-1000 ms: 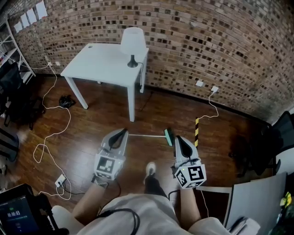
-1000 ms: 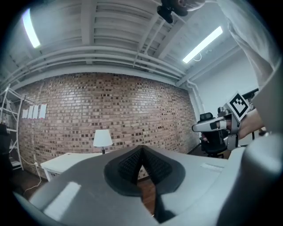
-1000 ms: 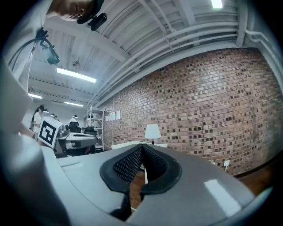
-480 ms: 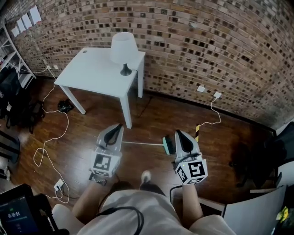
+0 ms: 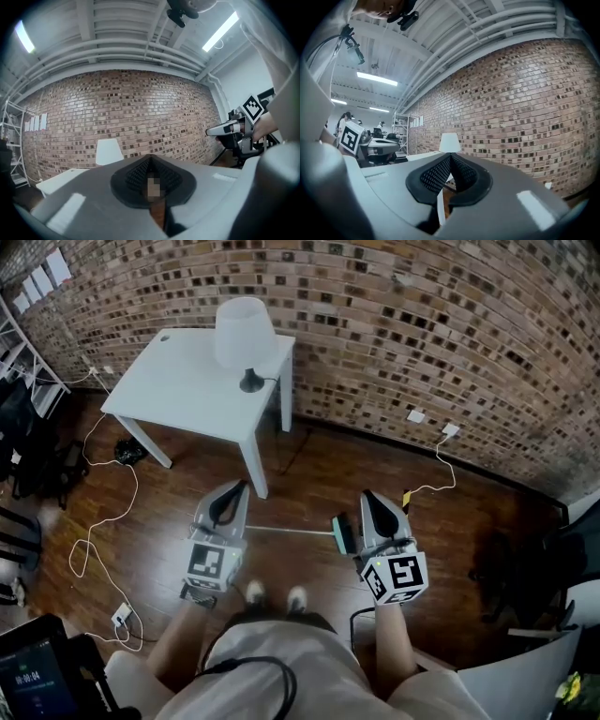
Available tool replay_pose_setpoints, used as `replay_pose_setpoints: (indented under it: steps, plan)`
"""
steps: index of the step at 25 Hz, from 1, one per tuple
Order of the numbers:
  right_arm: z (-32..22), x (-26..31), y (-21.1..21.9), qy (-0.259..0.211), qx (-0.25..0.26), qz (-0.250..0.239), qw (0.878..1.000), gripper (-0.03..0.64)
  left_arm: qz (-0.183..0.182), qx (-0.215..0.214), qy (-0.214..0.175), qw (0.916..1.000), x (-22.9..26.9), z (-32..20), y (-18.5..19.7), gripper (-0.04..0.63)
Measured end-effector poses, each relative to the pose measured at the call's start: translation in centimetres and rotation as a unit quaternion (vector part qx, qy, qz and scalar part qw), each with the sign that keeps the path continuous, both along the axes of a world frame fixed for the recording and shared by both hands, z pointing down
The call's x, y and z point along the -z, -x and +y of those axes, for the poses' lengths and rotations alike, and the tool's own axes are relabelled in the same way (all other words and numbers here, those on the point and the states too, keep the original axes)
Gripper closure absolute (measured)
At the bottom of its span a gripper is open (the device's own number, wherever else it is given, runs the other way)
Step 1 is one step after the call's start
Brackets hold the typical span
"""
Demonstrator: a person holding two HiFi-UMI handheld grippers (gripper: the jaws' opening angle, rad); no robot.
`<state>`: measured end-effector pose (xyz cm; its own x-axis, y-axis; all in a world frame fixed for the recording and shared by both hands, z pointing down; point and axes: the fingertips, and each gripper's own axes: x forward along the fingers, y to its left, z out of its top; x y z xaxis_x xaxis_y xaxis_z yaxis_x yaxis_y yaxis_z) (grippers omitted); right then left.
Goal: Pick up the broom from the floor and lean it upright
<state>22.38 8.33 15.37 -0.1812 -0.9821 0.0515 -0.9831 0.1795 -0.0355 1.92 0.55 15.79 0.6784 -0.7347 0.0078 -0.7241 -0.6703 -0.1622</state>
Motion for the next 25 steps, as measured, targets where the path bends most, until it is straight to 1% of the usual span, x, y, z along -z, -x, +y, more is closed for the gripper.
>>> replay_pose_setpoints:
  steps: [3,7,16,20,25]
  plan:
    - [-1.2,-0.3,-0.1,0.006,-0.013,-0.001,1.0,0.604,0.006,0.001,0.005,1.0,-0.5,-1.5,0.1,0.595]
    - [-2.7,-0.4,0.4,0.007,-0.016,0.003,1.0,0.604,0.004,-0.005,0.008,0.9999,-1.0,-3.2,0.4,0.595]
    - [-5.6,-1.3,1.9,0.028,-0.01,0.019,0.999,0.604,0.001,-0.01,0.025,0.9996,-2.1,-5.6,1.3,0.595]
    - [-6.7,-2.3,3.3,0.032,0.018,0.021,0.999,0.603,-0.001,-0.008,0.036,0.9993,-3.7,-6.5,2.1,0.595]
    - [-8.3,-4.4,5.7,0.048,0.065,0.045,0.996,0.601,-0.004,0.01,0.055,0.9984,-5.7,-8.0,4.0,0.595]
